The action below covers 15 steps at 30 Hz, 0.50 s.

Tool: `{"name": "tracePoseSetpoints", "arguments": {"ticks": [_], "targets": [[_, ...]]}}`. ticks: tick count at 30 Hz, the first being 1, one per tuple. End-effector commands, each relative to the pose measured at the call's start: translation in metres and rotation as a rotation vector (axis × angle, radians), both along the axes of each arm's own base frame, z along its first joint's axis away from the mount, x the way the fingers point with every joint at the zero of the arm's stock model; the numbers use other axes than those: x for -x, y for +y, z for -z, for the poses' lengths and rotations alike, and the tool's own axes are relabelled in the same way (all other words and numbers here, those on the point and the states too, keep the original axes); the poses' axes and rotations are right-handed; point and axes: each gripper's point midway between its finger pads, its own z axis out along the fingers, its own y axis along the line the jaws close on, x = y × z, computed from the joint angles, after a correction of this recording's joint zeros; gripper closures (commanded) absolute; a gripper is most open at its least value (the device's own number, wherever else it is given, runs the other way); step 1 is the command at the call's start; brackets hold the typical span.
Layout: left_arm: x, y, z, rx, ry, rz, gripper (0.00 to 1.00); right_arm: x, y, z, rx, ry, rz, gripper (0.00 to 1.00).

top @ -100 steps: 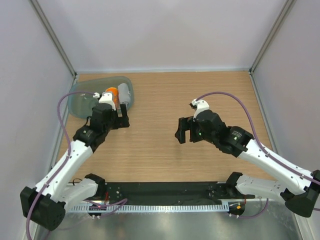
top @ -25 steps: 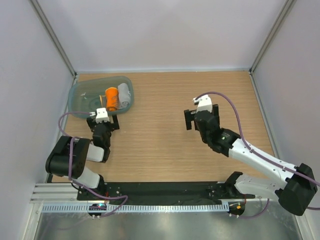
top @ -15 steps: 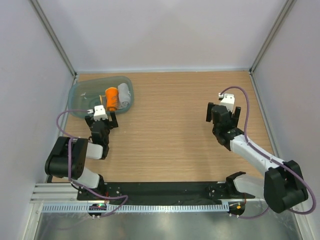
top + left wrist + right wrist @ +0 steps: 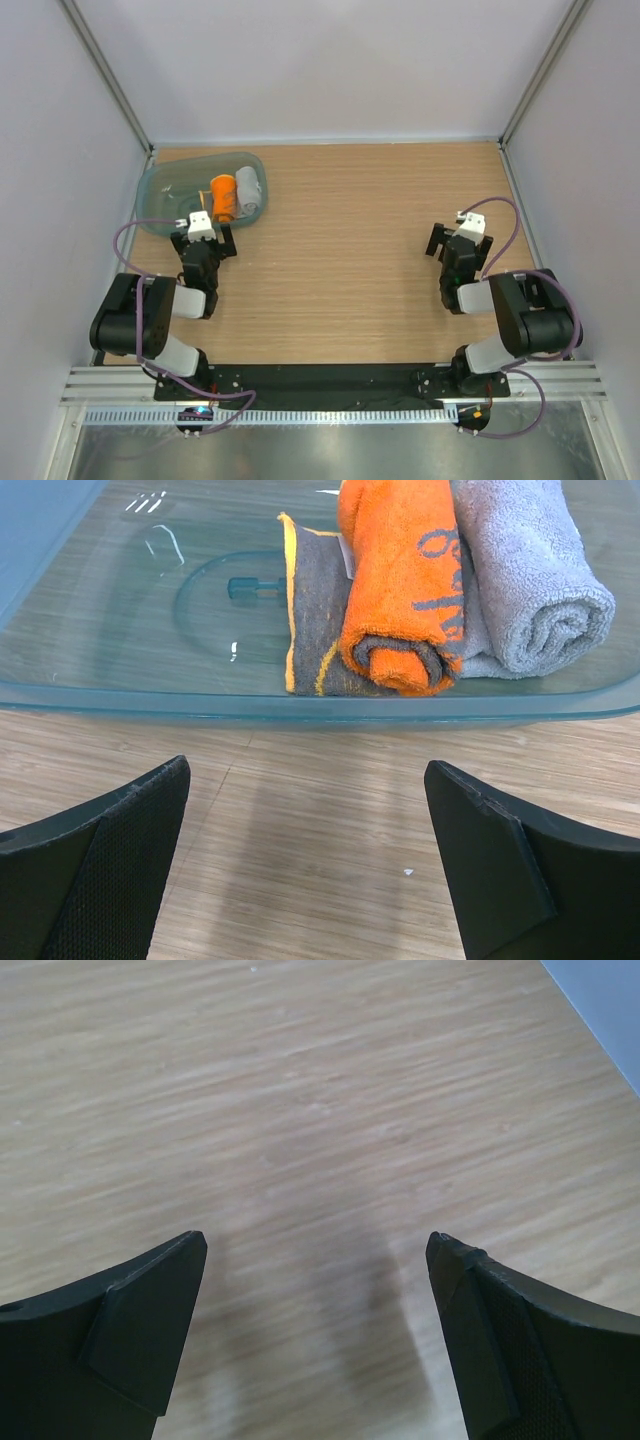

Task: Roll the towels
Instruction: Place the rolled towel into the container

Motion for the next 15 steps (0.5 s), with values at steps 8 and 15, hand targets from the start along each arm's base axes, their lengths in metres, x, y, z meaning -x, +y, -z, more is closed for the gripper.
{"name": "tracePoseSetpoints", "arguments": {"ticks": [8,15], "targets": [[-0.007,0.002,-0.019,0.015,-0.065,-0.008,0.0,-0.033,0.018,-0.025,-0.081,-0.168,-0.158,0.0],[-0.007,0.002,-0.019,0.015,-0.065,-0.008,0.0,-0.037,0.029,-0.023,-0.075,-0.152,-0.226,0.0]]}}
